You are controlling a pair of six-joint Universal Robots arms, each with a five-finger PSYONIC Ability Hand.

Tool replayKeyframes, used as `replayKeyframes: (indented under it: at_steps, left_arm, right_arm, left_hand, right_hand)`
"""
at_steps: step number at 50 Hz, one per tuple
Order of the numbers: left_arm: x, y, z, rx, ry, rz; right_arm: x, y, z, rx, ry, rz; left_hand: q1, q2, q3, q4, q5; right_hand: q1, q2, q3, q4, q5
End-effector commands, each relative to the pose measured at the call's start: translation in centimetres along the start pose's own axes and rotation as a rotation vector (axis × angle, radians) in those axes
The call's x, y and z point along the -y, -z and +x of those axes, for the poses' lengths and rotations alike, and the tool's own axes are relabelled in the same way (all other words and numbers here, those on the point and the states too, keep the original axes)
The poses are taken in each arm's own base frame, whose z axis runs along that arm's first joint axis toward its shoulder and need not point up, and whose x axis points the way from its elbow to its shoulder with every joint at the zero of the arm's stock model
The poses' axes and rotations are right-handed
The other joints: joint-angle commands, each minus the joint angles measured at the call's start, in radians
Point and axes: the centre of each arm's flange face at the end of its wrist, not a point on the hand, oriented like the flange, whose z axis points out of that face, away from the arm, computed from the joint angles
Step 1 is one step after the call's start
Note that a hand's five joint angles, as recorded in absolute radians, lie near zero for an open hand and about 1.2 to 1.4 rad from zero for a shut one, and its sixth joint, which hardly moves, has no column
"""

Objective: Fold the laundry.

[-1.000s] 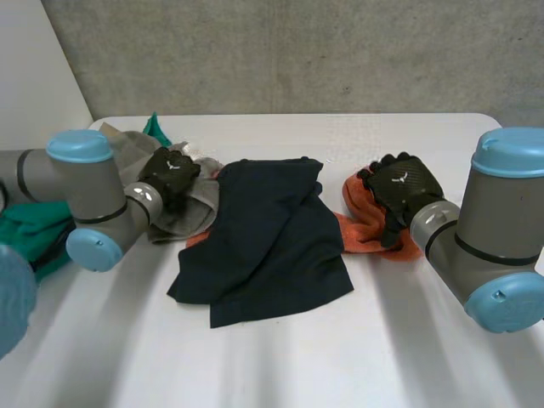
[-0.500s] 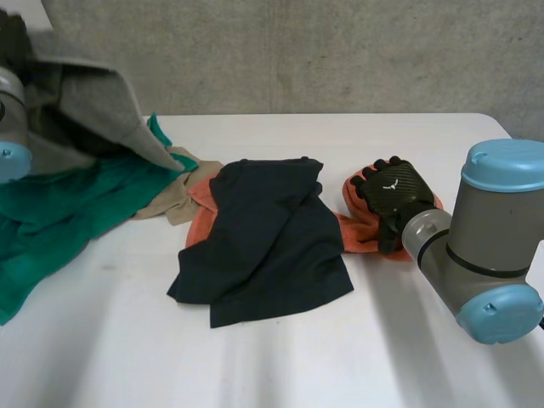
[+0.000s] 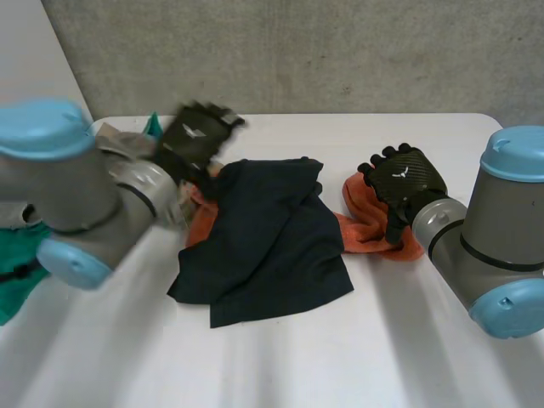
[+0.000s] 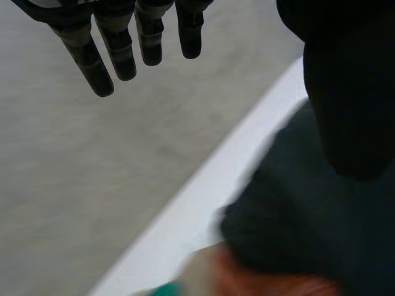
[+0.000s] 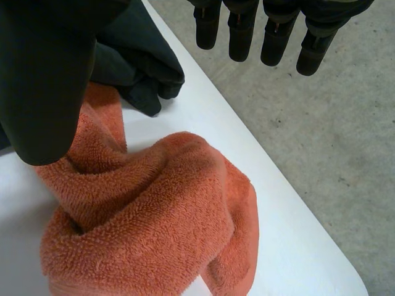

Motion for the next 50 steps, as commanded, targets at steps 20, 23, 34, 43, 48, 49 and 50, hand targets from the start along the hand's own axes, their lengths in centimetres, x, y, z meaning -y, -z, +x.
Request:
replayKeyframes:
  at_steps: [20,23,34,43,48,49,50]
  left_arm:
    - [-5.0,-5.4,5.2,-0.072,-0.09,-0.083]
    - [-0.9,-4.9,1.7,0.091,-0.096,-0.009]
    - [7.6,-1.7,-15.5,0.632,-0.154,0.292]
    - [0.7,-1.8,-25.0,0.836,-0.234,0.087]
    - [-4.0,-3.3,-24.6,0.768,-0.231,0.018]
    - [-4.8,-3.6,-24.1,0.745,-0.231,0.008]
    - [-5.8,-4.1,-23.3,0.704,-0.23,-0.003]
  right_arm:
    - [-0.6,-0.3,0.1,-0.001,0.013,-0.017]
    - [-0.5,-0.2,0.2,-0.002,0.017,-0.014]
    - [-0.4,0.0,-0.1,0.007,0.029,-0.014]
    - [0.1,0.3,-1.0,0.025,0.038,0.0]
    - [0.2,0.6,-1.5,0.035,0.041,0.005]
    - [0.3,0.6,-1.4,0.034,0.041,0.008]
    - [0.4,0.7,-1.3,0.03,0.041,0.008]
  left_hand:
    - [1.206,1.195,1.189,1.195,1.175]
    - [1.206,1.195,1.189,1.195,1.175]
    - [1.206,1.195,1.189,1.195,1.175]
    - [1.206,1.195,1.189,1.195,1.175]
    - [0.809,0.799,0.793,0.799,0.778]
    - [0.539,0.529,0.523,0.529,0.508]
    - [0.043,0.032,0.026,0.032,0.011]
  right_hand:
    - [0.029,0.037,0.028,0.027,0.026]
    - [0.029,0.037,0.028,0.027,0.026]
    - [0.026,0.034,0.025,0.024,0.023]
    - [0.026,0.034,0.025,0.024,0.023]
    - [0.011,0.02,0.011,0.01,0.009]
    - [0.008,0.017,0.008,0.007,0.006]
    - [-0.006,0.002,-0.007,-0.008,-0.009]
